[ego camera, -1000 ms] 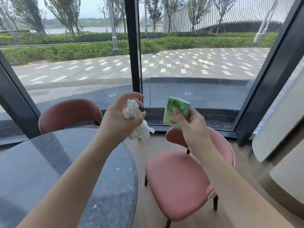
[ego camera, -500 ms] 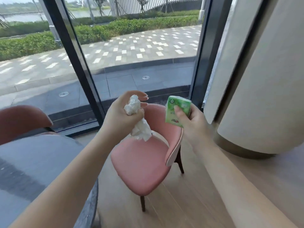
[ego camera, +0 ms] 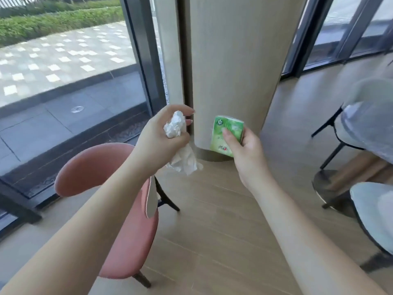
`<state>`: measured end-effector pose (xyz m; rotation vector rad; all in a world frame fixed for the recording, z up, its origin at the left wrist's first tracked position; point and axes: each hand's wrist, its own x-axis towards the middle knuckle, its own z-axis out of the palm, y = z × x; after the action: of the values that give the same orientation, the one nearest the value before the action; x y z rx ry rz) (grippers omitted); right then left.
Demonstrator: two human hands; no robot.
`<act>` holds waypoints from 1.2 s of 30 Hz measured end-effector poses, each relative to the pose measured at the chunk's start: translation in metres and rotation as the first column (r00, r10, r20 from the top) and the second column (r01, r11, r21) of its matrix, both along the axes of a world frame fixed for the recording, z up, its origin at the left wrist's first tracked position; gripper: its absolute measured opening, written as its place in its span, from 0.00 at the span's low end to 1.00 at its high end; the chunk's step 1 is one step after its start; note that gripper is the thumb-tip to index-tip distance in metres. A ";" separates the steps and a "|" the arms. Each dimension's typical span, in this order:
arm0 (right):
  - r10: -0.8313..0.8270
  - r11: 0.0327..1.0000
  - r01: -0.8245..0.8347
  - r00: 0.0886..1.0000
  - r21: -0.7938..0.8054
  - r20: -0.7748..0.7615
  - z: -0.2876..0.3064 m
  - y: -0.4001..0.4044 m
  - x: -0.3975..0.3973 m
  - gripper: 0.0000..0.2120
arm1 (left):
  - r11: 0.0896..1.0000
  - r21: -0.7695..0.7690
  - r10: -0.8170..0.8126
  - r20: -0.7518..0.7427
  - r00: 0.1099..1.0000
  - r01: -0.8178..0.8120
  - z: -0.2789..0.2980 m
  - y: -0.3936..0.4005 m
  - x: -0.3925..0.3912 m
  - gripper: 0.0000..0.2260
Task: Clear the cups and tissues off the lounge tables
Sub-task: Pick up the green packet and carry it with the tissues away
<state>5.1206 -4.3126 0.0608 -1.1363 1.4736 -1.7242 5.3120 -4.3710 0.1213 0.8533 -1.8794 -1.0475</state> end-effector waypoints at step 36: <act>-0.943 0.327 0.921 0.332 0.210 0.016 -0.052 0.465 -0.179 0.10 | 0.261 0.226 -0.965 0.030 0.261 0.939 -0.051 0.319 -0.395 0.20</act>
<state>4.9418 -3.8475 0.0083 0.1285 2.3778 -2.2241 4.9170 -4.0523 0.0705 -0.3662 -2.5128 -1.9164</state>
